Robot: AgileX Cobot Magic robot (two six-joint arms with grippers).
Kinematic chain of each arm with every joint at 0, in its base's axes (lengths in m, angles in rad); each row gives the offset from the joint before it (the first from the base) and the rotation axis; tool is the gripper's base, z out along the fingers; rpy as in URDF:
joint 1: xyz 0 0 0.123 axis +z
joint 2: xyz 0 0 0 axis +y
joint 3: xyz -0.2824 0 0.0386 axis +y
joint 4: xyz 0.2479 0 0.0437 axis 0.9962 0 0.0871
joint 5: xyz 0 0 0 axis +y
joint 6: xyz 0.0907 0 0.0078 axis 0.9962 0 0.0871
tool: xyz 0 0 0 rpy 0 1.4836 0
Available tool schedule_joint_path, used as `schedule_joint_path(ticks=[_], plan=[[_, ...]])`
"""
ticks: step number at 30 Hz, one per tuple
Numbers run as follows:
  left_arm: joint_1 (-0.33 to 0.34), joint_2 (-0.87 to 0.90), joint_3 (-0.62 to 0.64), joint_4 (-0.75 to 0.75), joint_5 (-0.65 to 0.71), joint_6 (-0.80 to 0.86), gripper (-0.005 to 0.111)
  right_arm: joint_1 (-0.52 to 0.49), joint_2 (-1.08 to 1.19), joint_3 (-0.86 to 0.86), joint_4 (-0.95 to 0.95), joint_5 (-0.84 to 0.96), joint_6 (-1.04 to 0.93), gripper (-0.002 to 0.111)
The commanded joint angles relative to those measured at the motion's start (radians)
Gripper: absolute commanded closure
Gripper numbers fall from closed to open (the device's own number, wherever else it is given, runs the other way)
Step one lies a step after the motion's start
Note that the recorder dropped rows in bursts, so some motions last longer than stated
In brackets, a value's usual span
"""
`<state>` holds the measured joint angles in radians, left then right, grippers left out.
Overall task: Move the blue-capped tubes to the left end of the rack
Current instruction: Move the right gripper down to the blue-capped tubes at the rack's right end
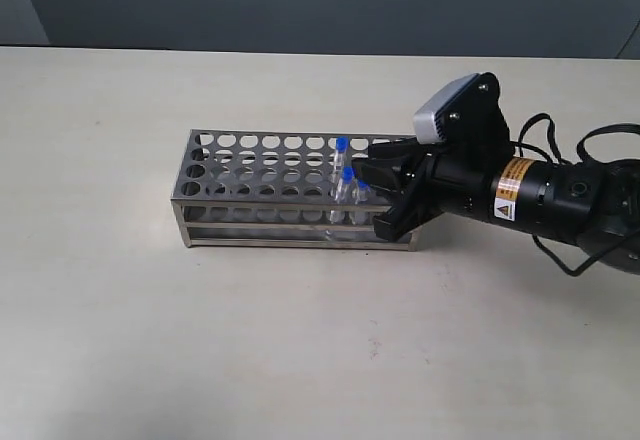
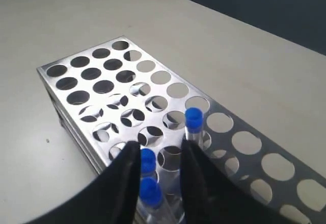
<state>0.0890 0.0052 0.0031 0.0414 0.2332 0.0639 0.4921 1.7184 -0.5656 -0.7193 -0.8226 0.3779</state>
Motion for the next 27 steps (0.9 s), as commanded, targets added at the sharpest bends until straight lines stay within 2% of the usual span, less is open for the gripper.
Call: schedule_joint_path(ticks=[1, 4, 8, 13, 21, 27], plan=[[-0.012, -0.005, -0.003, 0.002, -0.002, 0.000, 0.106, -0.002, -0.048, 0.002, -0.035, 0.020, 0.027, 0.080], [-0.012, -0.005, -0.003, 0.002, -0.002, 0.000, 0.106, -0.002, -0.091, 0.002, -0.049, 0.044, 0.063, 0.080], [-0.012, -0.005, -0.003, 0.002, -0.002, 0.000, 0.106, -0.002, -0.137, 0.002, -0.153, 0.141, 0.213, 0.080], [-0.012, -0.005, -0.003, 0.002, -0.002, 0.000, 0.106, -0.002, -0.137, 0.004, -0.233, 0.142, 0.280, 0.080], [-0.012, -0.005, -0.003, 0.002, -0.002, 0.000, 0.106, -0.002, -0.131, 0.051, -0.206, 0.155, 0.248, 0.080], [-0.012, -0.005, -0.003, 0.002, -0.002, 0.000, 0.106, -0.002, -0.006, 0.051, -0.143, 0.076, 0.168, 0.080]])
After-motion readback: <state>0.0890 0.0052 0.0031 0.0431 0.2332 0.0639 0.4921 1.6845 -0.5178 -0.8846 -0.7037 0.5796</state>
